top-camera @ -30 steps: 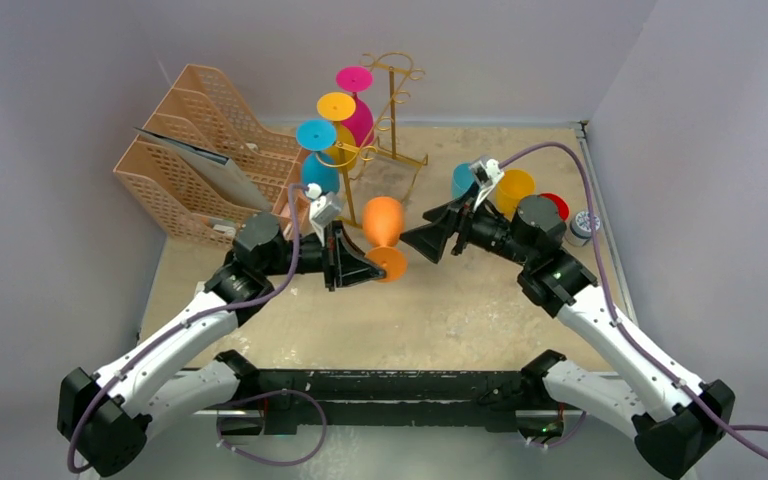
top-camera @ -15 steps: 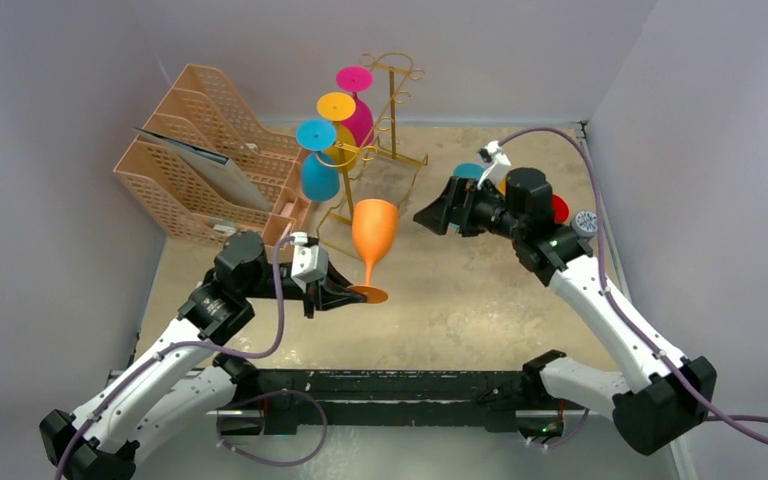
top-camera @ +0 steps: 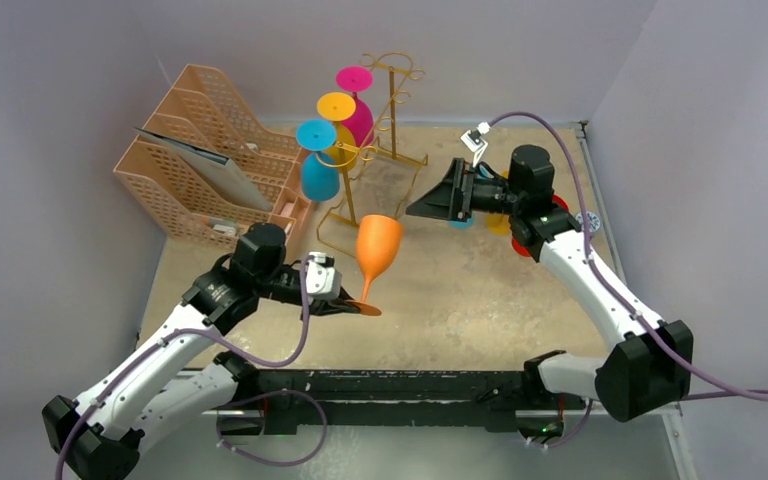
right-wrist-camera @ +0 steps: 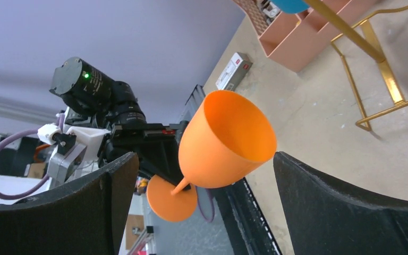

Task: Take the wine glass off the wine glass rack
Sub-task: Place the wine glass at the center of the board.

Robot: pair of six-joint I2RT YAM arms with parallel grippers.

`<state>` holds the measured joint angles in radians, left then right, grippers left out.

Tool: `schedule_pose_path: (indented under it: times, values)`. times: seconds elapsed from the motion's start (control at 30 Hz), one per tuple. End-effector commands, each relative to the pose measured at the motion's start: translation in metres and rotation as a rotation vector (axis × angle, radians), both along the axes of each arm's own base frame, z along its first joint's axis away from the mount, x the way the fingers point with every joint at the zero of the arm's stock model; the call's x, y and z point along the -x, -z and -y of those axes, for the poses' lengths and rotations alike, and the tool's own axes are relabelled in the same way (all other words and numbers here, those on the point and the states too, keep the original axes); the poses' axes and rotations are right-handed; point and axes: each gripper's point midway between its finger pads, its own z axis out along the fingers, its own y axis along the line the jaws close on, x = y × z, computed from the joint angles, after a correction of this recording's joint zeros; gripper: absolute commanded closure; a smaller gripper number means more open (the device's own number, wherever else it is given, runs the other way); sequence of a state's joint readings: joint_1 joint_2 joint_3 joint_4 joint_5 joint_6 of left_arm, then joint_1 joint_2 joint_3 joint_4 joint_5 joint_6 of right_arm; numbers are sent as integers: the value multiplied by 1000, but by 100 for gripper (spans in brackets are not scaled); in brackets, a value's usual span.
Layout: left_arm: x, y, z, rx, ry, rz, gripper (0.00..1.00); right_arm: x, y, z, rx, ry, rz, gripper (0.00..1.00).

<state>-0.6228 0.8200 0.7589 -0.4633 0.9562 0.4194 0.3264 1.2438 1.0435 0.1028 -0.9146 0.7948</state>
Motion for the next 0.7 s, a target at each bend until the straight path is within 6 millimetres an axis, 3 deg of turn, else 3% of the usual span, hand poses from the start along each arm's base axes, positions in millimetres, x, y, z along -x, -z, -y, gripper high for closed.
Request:
schedule_pose_path:
  times: [0.0,0.23,0.43,0.67]
  values:
    - [9,-23,-1,67,100,161,100,12,-29,-3,-56,-87,71,2]
    - [19,-25,1,97,162,147,100,20,-43,-9,-114,-190,90,11]
    - [15,-33,4,125,160,184,100,33,-30,-23,-59,-300,-44,23]
    - [15,-36,4,118,150,173,100,60,-33,-29,-70,-449,-72,33]
